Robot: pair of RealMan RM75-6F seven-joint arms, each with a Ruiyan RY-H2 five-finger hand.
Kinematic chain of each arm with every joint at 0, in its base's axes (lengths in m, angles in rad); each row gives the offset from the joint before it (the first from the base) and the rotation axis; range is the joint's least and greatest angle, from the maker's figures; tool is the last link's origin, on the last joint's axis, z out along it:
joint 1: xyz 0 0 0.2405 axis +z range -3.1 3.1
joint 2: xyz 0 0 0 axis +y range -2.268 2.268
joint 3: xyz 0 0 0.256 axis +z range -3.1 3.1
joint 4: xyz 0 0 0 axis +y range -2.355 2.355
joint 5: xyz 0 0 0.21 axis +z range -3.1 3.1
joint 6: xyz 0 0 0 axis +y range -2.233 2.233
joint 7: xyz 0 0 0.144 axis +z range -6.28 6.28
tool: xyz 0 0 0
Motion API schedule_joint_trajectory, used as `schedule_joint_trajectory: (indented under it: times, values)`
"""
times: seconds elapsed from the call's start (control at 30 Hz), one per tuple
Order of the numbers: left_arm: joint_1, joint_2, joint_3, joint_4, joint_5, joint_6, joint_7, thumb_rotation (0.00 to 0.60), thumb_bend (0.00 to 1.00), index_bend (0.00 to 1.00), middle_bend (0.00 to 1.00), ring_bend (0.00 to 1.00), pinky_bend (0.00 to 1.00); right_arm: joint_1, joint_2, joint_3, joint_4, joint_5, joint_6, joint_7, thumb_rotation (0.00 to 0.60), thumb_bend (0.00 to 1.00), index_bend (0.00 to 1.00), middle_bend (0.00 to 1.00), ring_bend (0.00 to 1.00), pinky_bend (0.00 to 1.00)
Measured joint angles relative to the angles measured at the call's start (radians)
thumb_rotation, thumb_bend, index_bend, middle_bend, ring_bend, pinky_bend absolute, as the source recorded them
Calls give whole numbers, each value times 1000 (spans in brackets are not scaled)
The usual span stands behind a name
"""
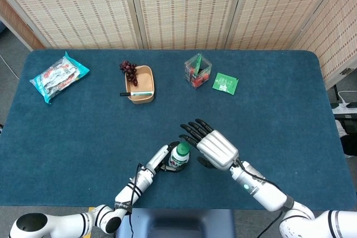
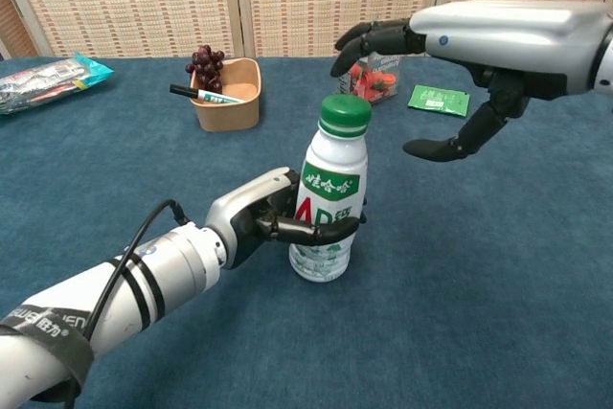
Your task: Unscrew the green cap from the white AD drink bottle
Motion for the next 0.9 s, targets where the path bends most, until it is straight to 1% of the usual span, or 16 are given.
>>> schedule_joint_trajectory:
  times: [0.1,0.27,0.57,0.73,0.9]
  values:
    - [0,-4,1,5,-1,2,9,600,991,696,811,270,0,-2,10,-11,1,9,-10,4,600,283,153,0,0,0]
    - [-2,-9,-4,8,-8,-2,19,600,989,701,812,270,0,-3,19,-23,-5,-5,-17,17,600,283,154,0,0,0]
    - [-1,-17,-9,9,-19,-3,32,600,999,702,821,287,0,2,23,-30,-18,-8,-22,22,600,283,154,0,0,0]
    - [-1,-20,-10,10,-15,1,35,600,1000,707,854,317,0,8,19,-30,-21,-5,-29,23,600,283,154,0,0,0]
    - [-3,-20,-11,12,-13,1,40,600,1000,707,853,318,0,12,20,-33,-33,-17,-37,34,600,283,154,0,0,0]
